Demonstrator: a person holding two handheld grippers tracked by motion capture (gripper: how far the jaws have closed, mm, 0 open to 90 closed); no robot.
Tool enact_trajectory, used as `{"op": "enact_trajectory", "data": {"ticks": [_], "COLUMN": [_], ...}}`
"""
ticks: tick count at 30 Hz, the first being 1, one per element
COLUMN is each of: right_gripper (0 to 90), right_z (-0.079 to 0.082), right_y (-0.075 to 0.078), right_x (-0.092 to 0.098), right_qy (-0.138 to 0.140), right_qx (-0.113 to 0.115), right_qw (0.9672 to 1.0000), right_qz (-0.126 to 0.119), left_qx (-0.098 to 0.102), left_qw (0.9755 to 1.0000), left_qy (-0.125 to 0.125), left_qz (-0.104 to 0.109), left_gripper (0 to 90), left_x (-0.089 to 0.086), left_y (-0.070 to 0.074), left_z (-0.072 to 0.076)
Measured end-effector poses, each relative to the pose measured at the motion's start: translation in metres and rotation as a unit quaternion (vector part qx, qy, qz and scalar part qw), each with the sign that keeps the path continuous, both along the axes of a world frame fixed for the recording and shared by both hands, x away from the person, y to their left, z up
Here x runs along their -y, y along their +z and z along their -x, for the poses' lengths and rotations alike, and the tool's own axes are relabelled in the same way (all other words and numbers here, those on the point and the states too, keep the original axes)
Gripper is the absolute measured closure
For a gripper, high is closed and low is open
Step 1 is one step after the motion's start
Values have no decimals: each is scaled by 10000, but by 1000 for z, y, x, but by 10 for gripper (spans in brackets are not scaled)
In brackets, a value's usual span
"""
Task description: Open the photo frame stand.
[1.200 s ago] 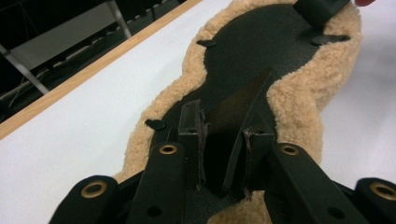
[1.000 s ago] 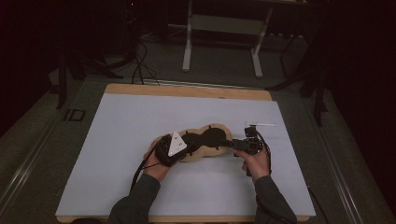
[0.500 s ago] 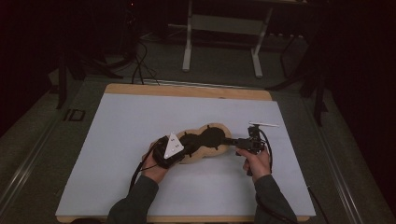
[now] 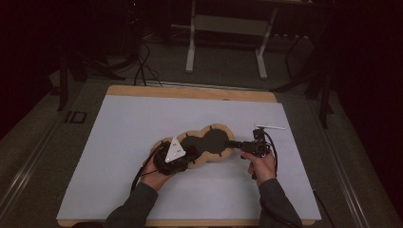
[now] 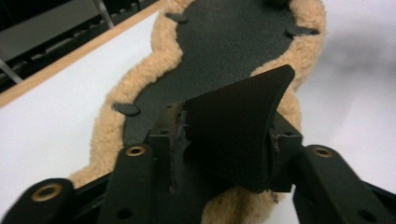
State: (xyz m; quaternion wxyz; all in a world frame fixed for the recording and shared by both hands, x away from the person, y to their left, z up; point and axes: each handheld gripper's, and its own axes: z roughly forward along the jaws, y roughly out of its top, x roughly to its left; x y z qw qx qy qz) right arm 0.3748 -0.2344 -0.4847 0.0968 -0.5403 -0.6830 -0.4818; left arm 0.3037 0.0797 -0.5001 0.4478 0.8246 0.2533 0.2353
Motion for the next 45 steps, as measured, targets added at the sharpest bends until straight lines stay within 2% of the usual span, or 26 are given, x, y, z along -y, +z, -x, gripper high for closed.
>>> {"op": "enact_trajectory", "data": {"ticks": [5,7,10,14,18,22,28,32,33,35,41,45], "right_gripper": [592,594,595,596,596,595,594,593,593,593,593,593], "right_z": [1,1,1,0,1,2,3,4,4,4,5,5], "right_y": [1,1,0,-1,-2,0,1,1,1,2,3,2], "right_x": [1,1,2,2,3,2,2,2,2,1,1,1], "right_qy": [15,27,38,34,35,56,89,118,121,147,180,201], "right_qx": [25,29,31,25,23,83,145,207,218,255,329,356], "right_qw": [10000,10000,10000,10000,10000,9999,9998,9996,9996,9994,9990,9988], "right_qz": [-36,-18,-16,8,13,54,95,154,166,187,235,255], "left_qx": [-101,-208,-342,-544,-632,-742,-871,-1041,-1105,-1254,-1367,-1469], "left_qw": [9999,9997,9994,9985,9980,9968,9948,9916,9903,9874,9823,9795], "left_qy": [74,102,67,-43,-18,136,396,614,728,796,1016,1071], "left_qz": [-22,43,85,35,89,278,357,456,430,538,778,869], "left_gripper": [470,442,421,382,365,353,342,343,346,353,351,342], "left_x": [-5,-10,-19,-29,-38,-52,-66,-76,-79,-86,-99,-106], "left_y": [0,0,0,0,1,4,3,2,2,0,-1,-3], "left_z": [4,6,9,17,19,18,15,11,9,7,4,2]}}
